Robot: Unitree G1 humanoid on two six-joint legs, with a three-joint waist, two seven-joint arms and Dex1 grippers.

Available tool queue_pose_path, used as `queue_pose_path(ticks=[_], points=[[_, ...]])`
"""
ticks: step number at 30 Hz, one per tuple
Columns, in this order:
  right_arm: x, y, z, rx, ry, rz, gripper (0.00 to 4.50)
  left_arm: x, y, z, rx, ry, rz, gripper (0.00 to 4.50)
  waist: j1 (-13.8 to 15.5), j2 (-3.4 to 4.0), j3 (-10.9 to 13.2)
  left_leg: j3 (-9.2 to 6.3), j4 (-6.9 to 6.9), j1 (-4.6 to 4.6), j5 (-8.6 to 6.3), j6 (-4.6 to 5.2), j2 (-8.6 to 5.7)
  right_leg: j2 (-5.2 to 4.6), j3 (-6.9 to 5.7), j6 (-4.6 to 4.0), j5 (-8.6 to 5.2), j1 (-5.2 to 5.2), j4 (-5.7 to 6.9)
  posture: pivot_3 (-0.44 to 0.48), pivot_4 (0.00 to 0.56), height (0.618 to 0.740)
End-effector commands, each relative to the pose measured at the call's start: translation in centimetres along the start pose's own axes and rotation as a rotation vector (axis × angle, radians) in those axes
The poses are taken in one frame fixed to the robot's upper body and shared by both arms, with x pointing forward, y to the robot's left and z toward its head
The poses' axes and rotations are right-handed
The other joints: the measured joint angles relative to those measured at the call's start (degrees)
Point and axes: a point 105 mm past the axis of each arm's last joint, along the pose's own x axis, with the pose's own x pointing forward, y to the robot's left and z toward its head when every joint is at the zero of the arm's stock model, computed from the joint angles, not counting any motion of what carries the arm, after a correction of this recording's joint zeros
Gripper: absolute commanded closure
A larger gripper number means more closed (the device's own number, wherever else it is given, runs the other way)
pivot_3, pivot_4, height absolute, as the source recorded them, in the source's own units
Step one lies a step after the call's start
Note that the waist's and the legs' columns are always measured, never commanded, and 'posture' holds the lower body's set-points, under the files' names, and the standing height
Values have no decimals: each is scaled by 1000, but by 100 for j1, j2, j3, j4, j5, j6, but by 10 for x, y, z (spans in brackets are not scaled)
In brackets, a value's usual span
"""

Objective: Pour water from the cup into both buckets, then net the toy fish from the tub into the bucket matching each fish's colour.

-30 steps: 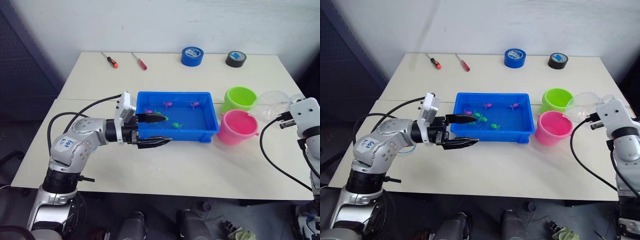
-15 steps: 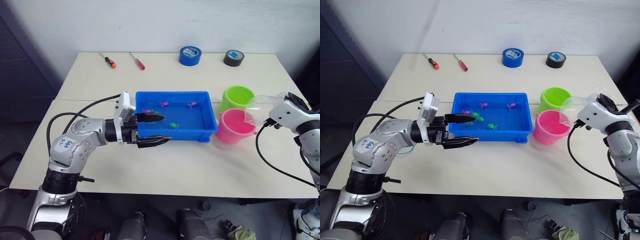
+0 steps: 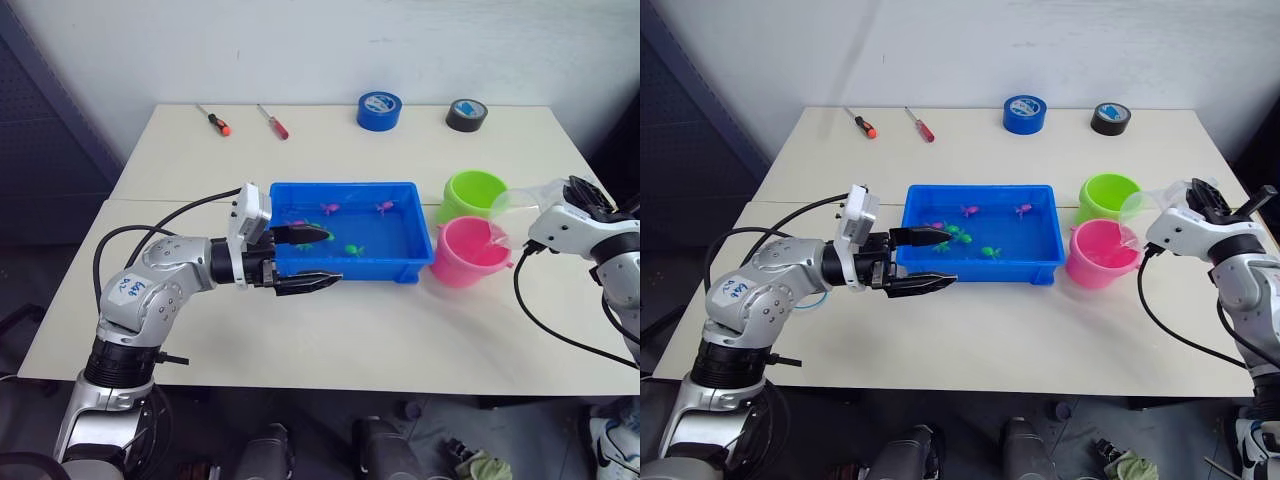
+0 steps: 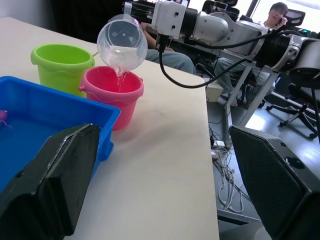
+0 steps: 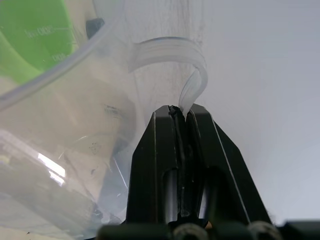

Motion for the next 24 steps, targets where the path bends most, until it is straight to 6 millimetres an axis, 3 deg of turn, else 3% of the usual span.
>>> queue_pose_path(ticks=[1,4,12,19,24], points=[[-1,-22,-6,118,27,-77,4478,-2,-3,9,53,-26,6,0,0,0,0,0,0,0,0,0,0,2,1,1,0,0,1,0,150,740],[-7,-17,-12,158,45,-54,4478,-2,1,10,52,-37,19,0,1,0,0,0,0,0,0,0,2,2,2,1,1,-1,2,0,150,740],[-14,-10,-40,674,216,-121,4478,2,18,18,62,-75,78,0,5,-1,0,1,6,1,0,0,3,4,5,4,2,1,10,0,150,740],[8,-13,-51,947,305,-151,4478,13,40,24,88,-98,145,0,-3,-1,0,9,5,4,1,-1,7,9,8,4,2,-4,13,0,150,740],[36,-25,-46,895,297,-165,4478,17,42,26,99,-105,148,0,-10,-1,0,15,4,1,2,-2,6,8,13,4,2,-11,15,0,150,740]])
